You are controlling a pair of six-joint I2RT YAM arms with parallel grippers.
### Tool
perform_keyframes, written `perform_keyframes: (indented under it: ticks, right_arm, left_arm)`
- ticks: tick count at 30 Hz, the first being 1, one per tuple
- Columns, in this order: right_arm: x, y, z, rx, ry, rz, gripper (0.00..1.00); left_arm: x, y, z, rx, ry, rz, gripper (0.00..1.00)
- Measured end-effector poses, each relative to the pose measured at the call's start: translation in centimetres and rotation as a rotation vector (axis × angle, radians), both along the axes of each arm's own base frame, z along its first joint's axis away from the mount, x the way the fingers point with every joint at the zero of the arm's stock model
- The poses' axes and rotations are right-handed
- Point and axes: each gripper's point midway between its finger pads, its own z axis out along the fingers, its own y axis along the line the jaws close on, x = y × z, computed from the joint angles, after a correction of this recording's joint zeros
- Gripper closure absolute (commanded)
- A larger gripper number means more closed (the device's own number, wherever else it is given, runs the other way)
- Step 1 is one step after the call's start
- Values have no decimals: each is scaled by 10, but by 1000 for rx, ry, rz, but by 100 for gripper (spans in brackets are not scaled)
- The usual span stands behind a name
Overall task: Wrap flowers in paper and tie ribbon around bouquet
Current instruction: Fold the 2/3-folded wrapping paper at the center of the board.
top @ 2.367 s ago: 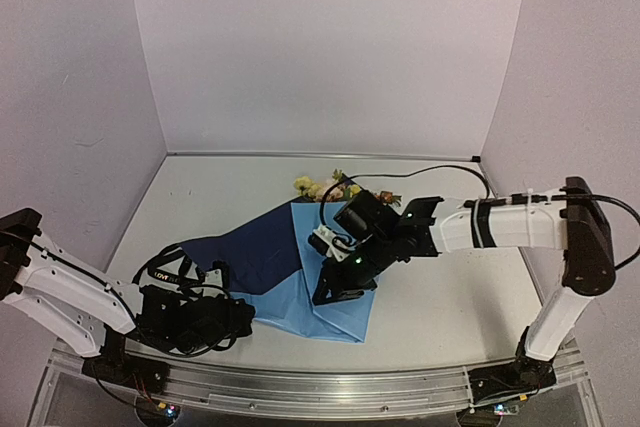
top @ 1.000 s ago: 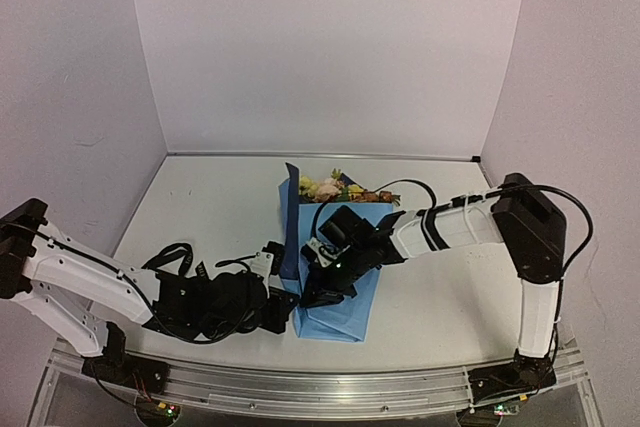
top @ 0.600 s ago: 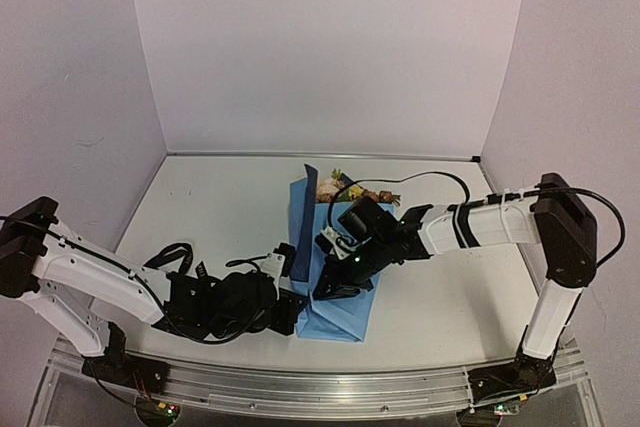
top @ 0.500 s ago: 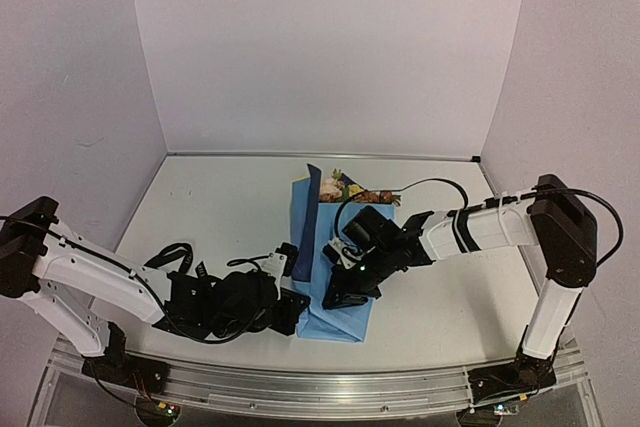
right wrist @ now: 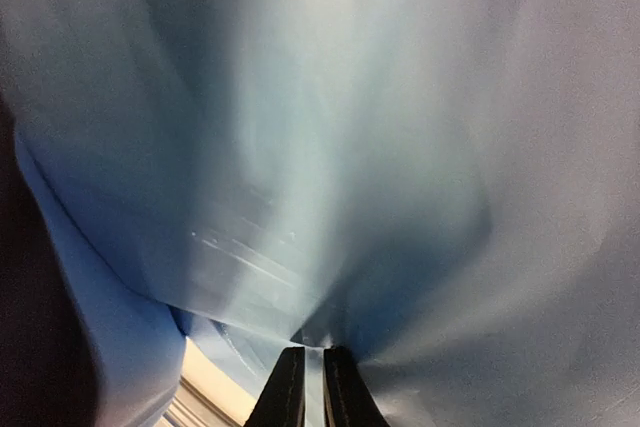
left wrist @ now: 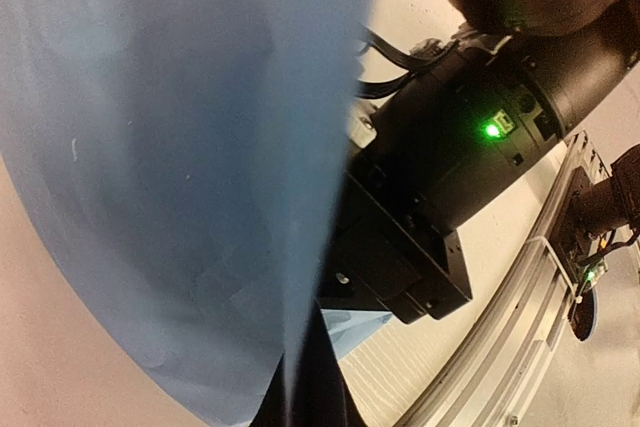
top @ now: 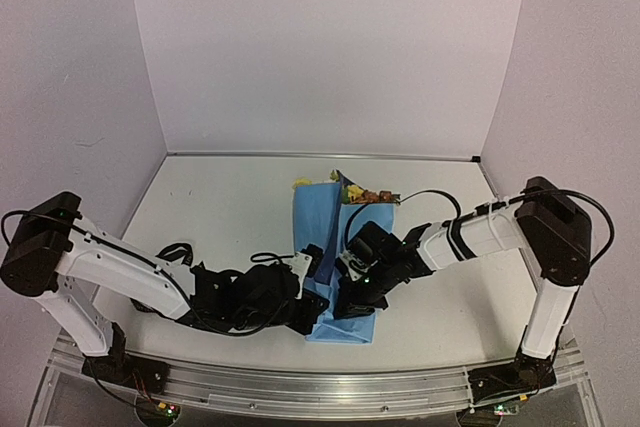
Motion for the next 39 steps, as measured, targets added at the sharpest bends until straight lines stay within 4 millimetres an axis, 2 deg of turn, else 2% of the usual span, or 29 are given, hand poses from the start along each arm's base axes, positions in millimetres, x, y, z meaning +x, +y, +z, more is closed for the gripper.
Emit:
perform_keyframes:
  ticks: [3,8,11,18,22,26,31,39]
  right_arm:
    - [-2,-10,6,1,-25,-12,91]
    - [-1,-26,38,38,-113,-43,85]
    - [0,-38,57,56,-175,-65,74]
    - [3,-80,97,-6,-332,-91,45]
    - [11,-93,122,-46,-409,-109,35]
    - [21,-97,141,-80,-471,-123,30]
    - [32,-102,150,-122,-513,-141,22]
    - [49,-105,147,-197,-517,-181,20]
  left_arm:
    - [2,-3,-11,19,19,-20,100]
    - [6,-8,-25,41,55,-45,100]
    - [6,-13,-26,40,65,-67,100]
    - [0,-36,-27,30,87,-144,98]
    - [-4,-47,-26,23,96,-184,97]
    - [-6,-57,-27,24,103,-216,97]
    - [-8,-62,-33,39,115,-233,97]
    - [-9,-69,-34,52,116,-254,97]
